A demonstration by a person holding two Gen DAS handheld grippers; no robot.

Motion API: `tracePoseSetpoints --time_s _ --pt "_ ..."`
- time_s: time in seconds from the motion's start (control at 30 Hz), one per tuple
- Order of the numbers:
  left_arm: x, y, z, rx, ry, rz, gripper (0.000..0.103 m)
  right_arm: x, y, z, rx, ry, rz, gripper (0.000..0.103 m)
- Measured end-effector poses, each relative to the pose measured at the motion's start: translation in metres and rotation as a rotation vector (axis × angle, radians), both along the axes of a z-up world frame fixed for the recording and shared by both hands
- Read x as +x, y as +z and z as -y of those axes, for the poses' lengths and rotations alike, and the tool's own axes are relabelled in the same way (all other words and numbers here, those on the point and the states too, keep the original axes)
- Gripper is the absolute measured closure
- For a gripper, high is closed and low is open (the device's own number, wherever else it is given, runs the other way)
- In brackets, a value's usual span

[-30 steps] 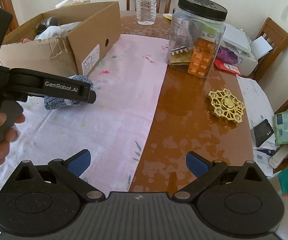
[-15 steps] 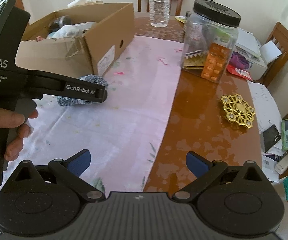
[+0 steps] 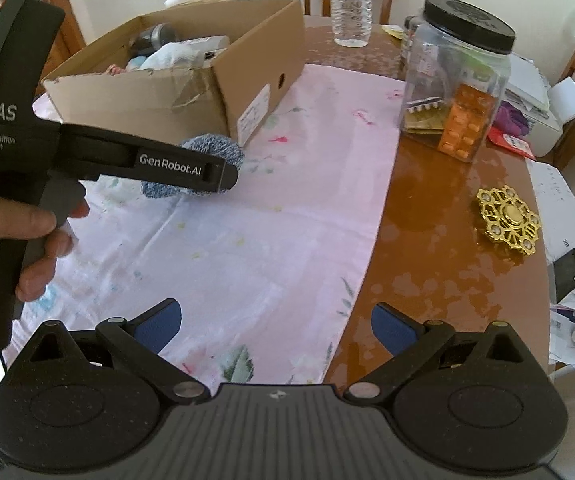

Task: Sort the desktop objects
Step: 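Lift the blue-grey sock over the box and open left tool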

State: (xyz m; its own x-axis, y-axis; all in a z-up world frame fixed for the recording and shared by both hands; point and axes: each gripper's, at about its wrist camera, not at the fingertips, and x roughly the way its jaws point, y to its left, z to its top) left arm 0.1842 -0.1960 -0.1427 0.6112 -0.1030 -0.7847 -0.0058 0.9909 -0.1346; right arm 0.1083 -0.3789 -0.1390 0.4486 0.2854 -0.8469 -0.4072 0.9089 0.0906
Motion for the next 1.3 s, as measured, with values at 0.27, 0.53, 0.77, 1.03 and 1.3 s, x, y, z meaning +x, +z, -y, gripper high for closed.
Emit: tracePoseSetpoints --time_s 0.27,0.53,0.77,1.03,1.3 --pt "-0.007 0.014 -0.009 0.004 -0.044 0.001 0.030 -0.003 0.007 -0.005 0.022 0.020 -0.007 0.000" --pt "-0.015 0.038 -0.018 0.017 -0.106 0.012 0.030 -0.005 0.015 -0.009 0.020 0.022 0.005 0.000" --pt "-0.017 0.076 -0.029 0.022 -0.149 0.046 0.030 -0.006 0.026 -0.014 0.026 0.027 0.027 0.000" --pt "-0.008 0.115 -0.045 0.048 -0.169 0.106 0.030 -0.004 0.039 -0.023 0.027 0.033 0.057 0.000" --pt "0.017 0.134 -0.060 0.062 -0.159 0.141 0.030 -0.001 0.043 -0.025 0.039 0.019 0.064 0.000"
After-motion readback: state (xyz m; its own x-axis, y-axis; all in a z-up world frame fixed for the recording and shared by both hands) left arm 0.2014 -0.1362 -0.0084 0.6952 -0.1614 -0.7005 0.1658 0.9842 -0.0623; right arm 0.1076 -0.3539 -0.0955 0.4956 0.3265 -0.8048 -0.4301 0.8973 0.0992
